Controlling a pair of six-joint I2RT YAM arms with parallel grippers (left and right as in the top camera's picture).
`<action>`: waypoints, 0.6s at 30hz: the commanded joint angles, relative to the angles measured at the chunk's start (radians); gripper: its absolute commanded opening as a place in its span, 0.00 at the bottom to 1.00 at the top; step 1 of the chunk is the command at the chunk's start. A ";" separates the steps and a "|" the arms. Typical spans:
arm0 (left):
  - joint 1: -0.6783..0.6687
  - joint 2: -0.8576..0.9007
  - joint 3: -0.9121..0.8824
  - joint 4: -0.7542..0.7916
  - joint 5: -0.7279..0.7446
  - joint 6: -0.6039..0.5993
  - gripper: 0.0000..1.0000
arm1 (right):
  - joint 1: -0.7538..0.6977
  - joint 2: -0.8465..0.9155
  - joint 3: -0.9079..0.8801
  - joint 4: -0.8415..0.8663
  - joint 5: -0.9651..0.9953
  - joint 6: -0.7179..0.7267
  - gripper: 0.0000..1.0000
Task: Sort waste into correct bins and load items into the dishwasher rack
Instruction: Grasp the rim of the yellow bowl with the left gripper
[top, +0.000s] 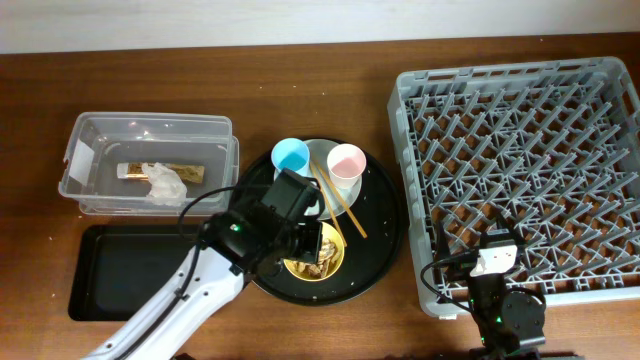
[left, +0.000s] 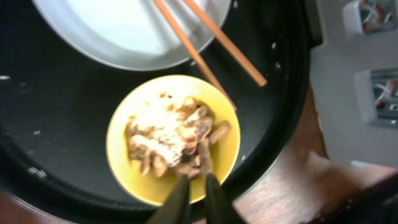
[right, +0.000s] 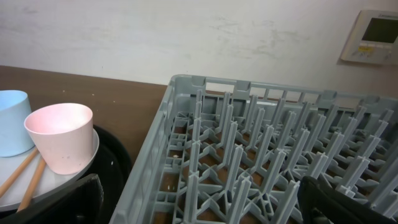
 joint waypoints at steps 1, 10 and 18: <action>-0.061 0.035 -0.031 0.091 0.051 -0.012 0.16 | -0.005 -0.006 -0.006 -0.004 0.013 -0.003 0.98; -0.164 0.256 -0.031 0.217 0.051 -0.012 0.36 | -0.005 -0.007 -0.006 -0.004 0.013 -0.003 0.98; -0.254 0.338 -0.031 0.209 -0.084 -0.012 0.36 | -0.005 -0.007 -0.006 -0.004 0.012 -0.003 0.98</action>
